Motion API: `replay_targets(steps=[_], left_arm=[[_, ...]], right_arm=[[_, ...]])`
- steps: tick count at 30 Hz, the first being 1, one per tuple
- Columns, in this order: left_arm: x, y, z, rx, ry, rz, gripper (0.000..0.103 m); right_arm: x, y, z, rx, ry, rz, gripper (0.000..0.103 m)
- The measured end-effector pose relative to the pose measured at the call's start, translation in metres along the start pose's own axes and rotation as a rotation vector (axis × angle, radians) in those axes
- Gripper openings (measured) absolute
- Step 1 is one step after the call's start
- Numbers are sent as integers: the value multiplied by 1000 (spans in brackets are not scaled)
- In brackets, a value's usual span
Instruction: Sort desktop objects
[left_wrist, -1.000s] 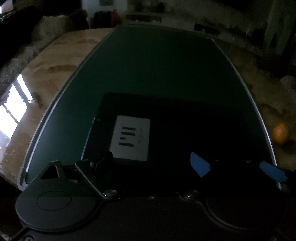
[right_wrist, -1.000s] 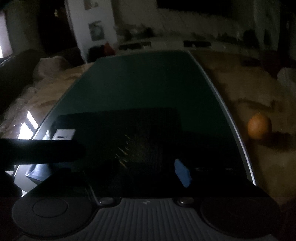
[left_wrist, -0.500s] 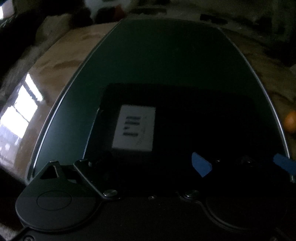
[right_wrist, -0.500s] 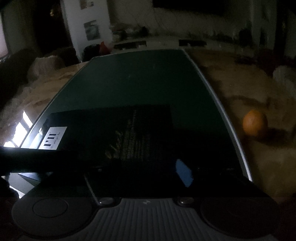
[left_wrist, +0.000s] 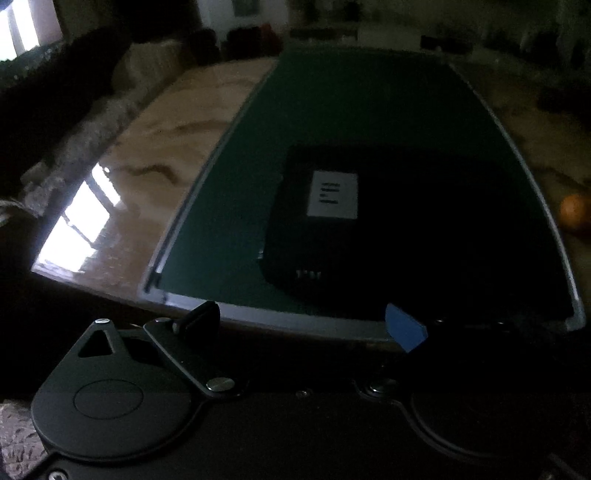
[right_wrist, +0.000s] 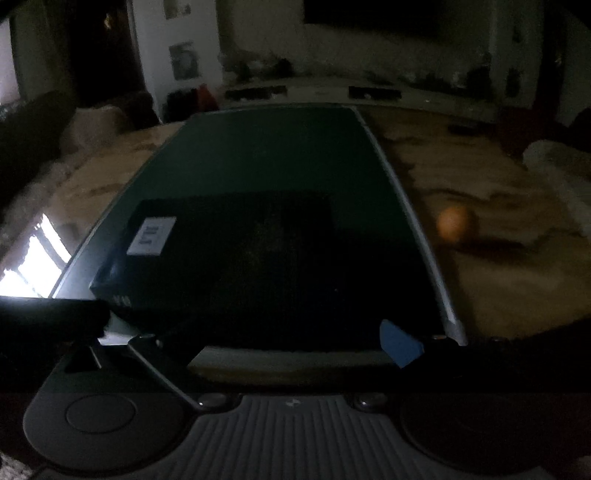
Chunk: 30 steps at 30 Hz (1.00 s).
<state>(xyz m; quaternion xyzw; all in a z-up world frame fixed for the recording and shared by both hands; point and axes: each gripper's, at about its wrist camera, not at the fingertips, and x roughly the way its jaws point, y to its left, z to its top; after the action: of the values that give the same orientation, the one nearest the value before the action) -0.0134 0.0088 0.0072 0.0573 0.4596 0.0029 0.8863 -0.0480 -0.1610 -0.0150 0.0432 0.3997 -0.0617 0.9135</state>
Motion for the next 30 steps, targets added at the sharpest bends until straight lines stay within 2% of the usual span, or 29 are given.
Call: replay_targets(steps=[3, 7, 13, 19, 30], left_arm=[[-21, 6, -10, 2, -22, 14, 100], [-36, 12, -22, -13, -5, 12, 101], [-50, 14, -30, -18, -4, 15, 101], [-60, 16, -33, -27, -11, 16, 101], [-66, 22, -37, -38, -19, 12, 101]], right_arm=[[-19, 5, -2, -21, 16, -44, 103], [-34, 13, 2, -24, 67, -122, 103], [-48, 19, -2, -14, 88, -117, 103], [-62, 20, -5, -3, 68, -95, 103], [-66, 19, -4, 5, 77, -61, 103]])
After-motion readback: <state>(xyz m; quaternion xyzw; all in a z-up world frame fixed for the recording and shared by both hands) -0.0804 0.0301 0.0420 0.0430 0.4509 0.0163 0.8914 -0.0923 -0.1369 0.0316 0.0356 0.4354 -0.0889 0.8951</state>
